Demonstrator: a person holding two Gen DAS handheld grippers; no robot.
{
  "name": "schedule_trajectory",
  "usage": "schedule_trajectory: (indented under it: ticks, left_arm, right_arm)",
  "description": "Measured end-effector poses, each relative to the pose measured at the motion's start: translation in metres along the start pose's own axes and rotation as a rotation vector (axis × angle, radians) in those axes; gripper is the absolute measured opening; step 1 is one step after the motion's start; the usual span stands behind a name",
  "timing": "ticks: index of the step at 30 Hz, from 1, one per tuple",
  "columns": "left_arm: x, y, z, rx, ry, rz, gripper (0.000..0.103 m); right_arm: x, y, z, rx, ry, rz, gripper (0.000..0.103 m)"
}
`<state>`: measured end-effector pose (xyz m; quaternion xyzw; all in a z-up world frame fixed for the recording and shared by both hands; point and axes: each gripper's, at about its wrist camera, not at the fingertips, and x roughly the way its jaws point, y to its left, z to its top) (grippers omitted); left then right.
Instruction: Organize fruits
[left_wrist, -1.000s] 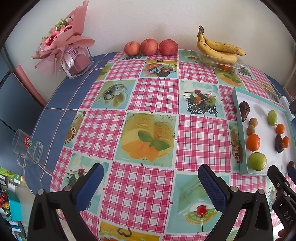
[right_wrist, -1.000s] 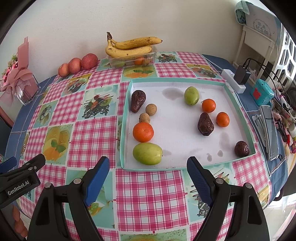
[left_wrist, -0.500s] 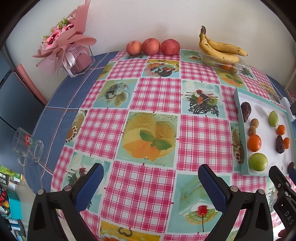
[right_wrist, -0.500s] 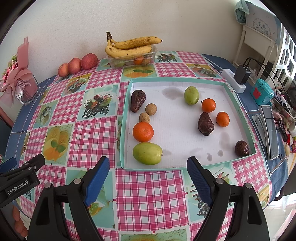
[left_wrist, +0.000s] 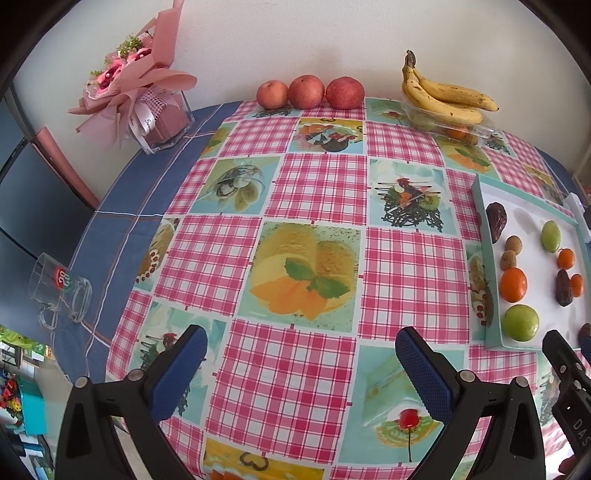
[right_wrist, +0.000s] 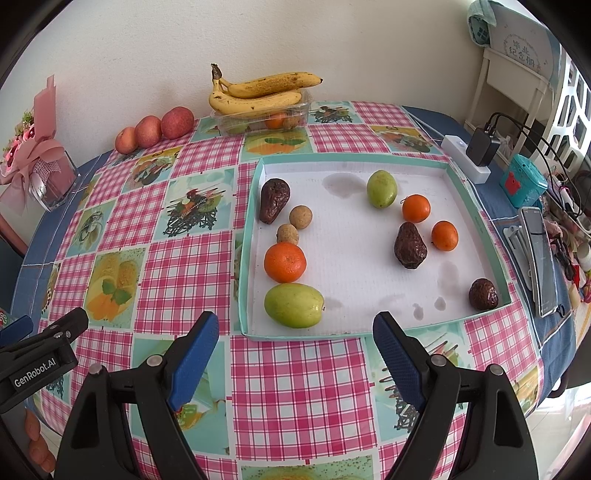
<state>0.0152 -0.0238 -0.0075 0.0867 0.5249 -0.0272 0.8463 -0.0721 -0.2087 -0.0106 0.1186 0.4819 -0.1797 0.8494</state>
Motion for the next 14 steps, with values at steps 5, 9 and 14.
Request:
schedule_trajectory:
  ticks: [5, 9, 14]
  left_arm:
    - [0.0000, 0.0012, -0.0001, -0.005, 0.000, 0.010, 0.103]
    - [-0.0007, 0.0011, -0.0002, -0.007, -0.002, 0.015, 0.103]
    - [-0.0014, 0.0011, -0.0002, -0.009, -0.003, 0.013, 0.103]
  right_arm:
    - [0.0002, -0.0008, -0.0012, 0.011, -0.002, -0.001, 0.086]
    - [0.0000, -0.0019, -0.0010, 0.023, -0.003, -0.004, 0.086]
    - [-0.0001, -0.0025, -0.0006, 0.026, -0.003, -0.003, 0.086]
